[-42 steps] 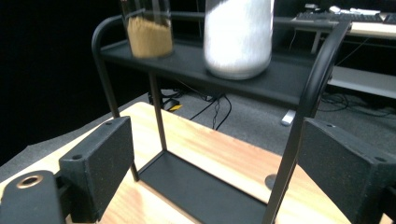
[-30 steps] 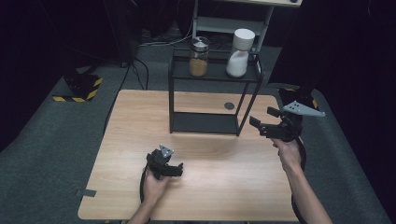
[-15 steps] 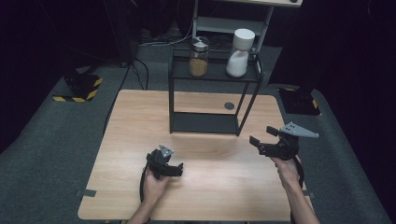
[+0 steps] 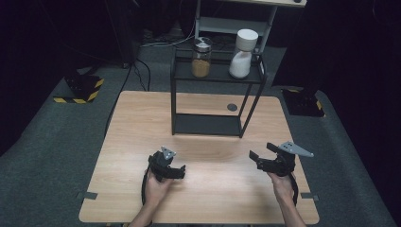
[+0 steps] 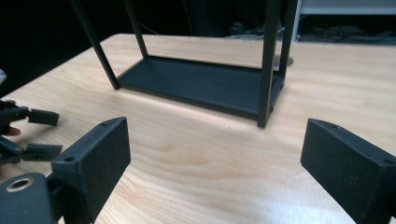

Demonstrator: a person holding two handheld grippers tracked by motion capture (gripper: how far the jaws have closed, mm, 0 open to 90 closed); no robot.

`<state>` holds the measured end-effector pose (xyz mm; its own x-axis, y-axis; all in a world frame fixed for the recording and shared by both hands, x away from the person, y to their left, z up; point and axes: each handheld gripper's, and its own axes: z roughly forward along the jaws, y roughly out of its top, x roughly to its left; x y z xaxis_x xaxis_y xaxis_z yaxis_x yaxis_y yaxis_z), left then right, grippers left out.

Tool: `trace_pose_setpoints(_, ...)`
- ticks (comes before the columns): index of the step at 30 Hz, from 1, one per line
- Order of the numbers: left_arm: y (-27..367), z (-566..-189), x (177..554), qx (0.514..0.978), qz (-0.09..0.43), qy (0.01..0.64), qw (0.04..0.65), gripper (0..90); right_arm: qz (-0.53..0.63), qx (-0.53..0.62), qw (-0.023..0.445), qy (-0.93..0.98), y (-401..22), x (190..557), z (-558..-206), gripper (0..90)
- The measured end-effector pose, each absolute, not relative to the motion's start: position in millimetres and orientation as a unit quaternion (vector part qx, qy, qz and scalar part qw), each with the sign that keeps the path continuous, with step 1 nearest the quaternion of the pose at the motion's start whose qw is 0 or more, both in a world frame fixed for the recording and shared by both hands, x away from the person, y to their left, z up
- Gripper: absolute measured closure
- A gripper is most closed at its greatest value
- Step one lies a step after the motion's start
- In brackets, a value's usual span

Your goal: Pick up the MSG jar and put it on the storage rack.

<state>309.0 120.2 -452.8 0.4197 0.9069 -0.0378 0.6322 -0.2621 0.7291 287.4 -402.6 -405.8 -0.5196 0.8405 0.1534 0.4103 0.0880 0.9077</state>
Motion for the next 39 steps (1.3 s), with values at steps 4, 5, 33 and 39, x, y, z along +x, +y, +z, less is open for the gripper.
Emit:
trace_pose_setpoints(4,119.6,-452.8,308.9,0.769,0.2,0.5,0.343,2.1,0.502,0.45,0.205,0.709,-400.3,287.2,-418.7,7.0)
trace_pose_setpoints(5,119.6,-452.8,308.9,0.769,0.201,0.5,0.343,2.1,0.5,0.451,0.203,0.711,-399.7,287.4,-421.6,6.9)
trace_pose_setpoints(33,116.9,-452.3,308.6,0.772,0.204,0.499,0.338,2.0,0.459,0.477,0.202,0.722,-376.3,284.1,-467.9,9.9)
trace_pose_setpoints(39,117.5,-452.6,308.5,0.77,0.203,0.5,0.34,2.0,0.457,0.496,0.174,0.717,-382.0,292.6,-466.1,10.7)
